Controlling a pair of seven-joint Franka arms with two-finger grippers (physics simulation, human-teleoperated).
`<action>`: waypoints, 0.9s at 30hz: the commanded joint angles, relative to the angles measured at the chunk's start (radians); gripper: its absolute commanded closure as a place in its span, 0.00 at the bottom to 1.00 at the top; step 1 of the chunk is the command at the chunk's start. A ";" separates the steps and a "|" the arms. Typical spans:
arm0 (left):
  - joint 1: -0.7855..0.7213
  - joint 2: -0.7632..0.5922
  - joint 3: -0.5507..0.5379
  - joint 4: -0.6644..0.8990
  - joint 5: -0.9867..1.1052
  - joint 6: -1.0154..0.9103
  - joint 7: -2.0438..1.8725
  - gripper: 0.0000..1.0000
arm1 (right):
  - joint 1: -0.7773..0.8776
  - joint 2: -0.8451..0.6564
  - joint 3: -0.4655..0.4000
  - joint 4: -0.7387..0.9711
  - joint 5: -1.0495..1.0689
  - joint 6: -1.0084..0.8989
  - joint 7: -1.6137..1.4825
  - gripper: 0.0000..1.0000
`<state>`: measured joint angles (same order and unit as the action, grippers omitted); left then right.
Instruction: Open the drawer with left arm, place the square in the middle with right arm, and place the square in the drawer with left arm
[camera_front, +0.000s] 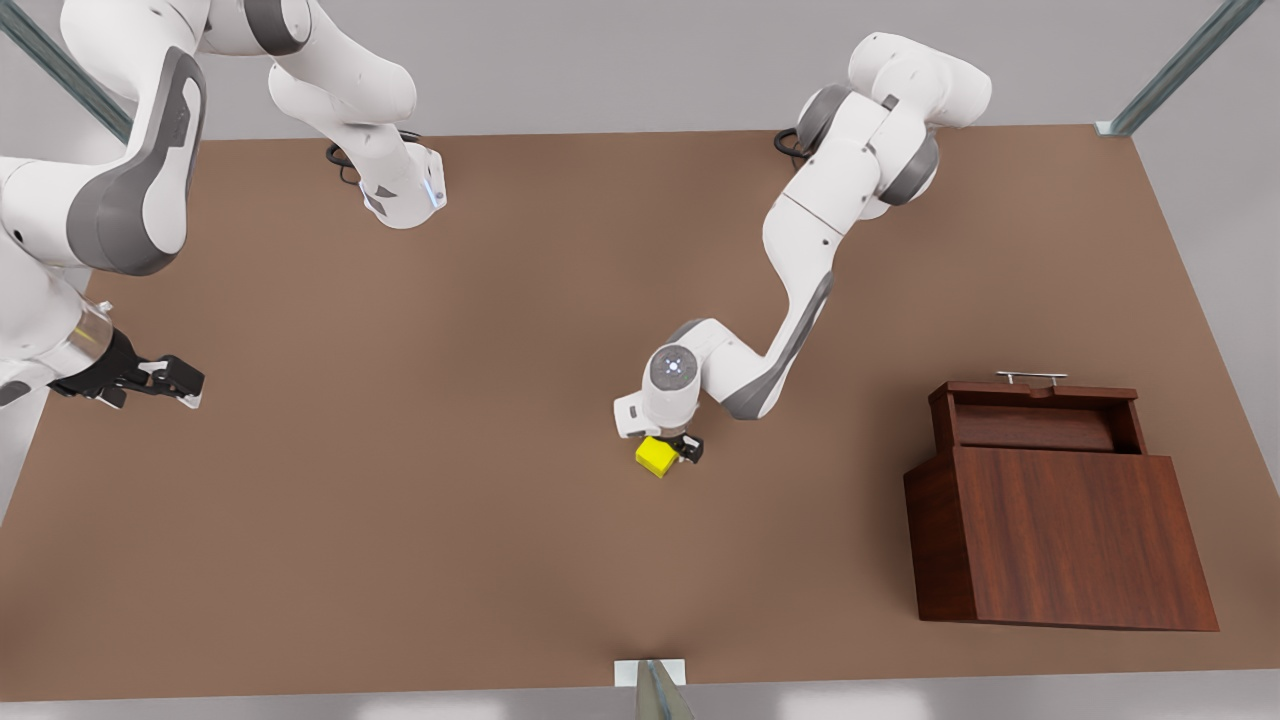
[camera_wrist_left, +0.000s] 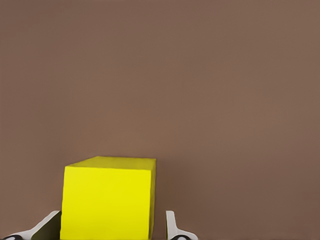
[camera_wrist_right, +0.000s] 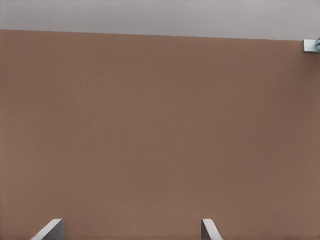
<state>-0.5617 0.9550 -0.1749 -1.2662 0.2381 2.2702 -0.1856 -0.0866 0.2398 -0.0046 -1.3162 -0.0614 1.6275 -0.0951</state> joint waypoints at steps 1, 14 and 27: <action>0.002 0.001 0.000 0.001 0.006 0.000 0.000 0.00 | -0.002 0.000 0.000 0.000 0.000 0.000 0.000 0.00; 0.003 0.018 0.005 0.002 0.009 0.005 0.014 0.18 | -0.005 0.001 0.000 0.002 0.000 0.000 0.002 0.00; 0.003 0.016 0.005 0.008 0.009 0.003 0.014 0.31 | -0.005 0.001 0.000 0.000 -0.002 0.000 0.000 0.00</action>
<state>-0.5584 0.9711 -0.1703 -1.2579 0.2479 2.2734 -0.1721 -0.0920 0.2408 -0.0046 -1.3156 -0.0629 1.6276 -0.0951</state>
